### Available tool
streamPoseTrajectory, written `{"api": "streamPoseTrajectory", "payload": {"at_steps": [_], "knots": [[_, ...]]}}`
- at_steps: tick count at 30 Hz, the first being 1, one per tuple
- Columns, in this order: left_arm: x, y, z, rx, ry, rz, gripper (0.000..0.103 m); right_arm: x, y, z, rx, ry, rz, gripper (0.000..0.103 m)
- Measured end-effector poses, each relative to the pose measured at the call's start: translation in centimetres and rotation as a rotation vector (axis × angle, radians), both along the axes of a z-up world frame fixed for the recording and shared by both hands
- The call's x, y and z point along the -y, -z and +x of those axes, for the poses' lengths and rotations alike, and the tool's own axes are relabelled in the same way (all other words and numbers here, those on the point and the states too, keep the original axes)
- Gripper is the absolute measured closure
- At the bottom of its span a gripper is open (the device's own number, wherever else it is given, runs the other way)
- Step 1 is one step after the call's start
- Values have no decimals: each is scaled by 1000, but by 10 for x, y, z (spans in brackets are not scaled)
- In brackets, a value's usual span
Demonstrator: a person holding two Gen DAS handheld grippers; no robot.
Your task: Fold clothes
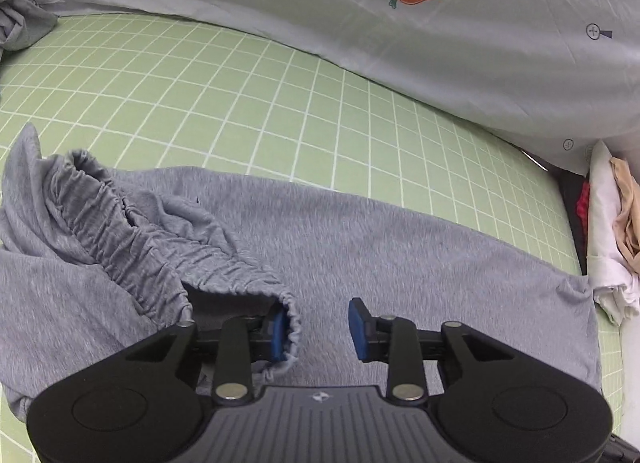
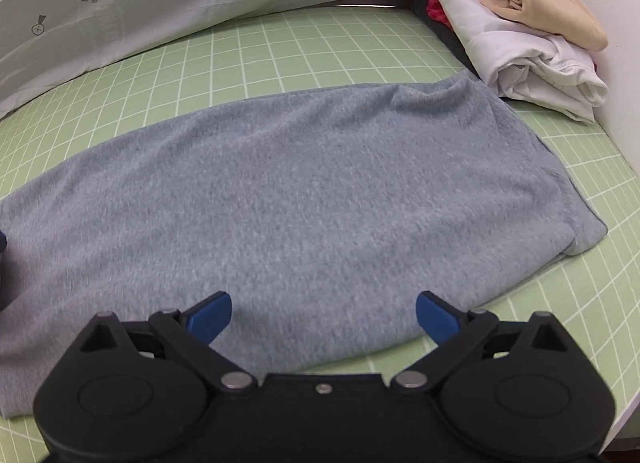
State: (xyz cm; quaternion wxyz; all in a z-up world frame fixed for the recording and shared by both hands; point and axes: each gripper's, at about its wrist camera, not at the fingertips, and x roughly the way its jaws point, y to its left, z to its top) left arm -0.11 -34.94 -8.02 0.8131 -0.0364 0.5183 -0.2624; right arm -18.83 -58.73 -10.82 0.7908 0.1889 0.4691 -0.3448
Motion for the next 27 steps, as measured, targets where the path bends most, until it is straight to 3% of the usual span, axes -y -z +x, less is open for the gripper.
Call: {"api": "streamPoseTrajectory", "payload": {"at_steps": [4, 8, 15, 19, 22, 23, 27], "knots": [[-39, -26, 1, 71, -71, -32, 66, 8, 2, 15, 19, -9, 3, 3], [-79, -36, 10, 124, -194, 12, 65, 3, 7, 32, 21, -47, 10, 3], [-85, -9, 42, 36, -236, 15, 64, -13, 14, 50, -12, -136, 7, 3], [-69, 9, 53, -2, -257, 96, 50, -9, 15, 49, -25, -123, -2, 3], [-63, 20, 58, -14, -256, 141, 49, -6, 18, 47, -33, -100, 2, 3], [-63, 21, 59, -14, -254, 142, 51, -5, 19, 47, -36, -94, 3, 3], [-60, 23, 63, -4, -236, 144, 92, -3, 22, 46, -45, -73, 6, 3]]}}
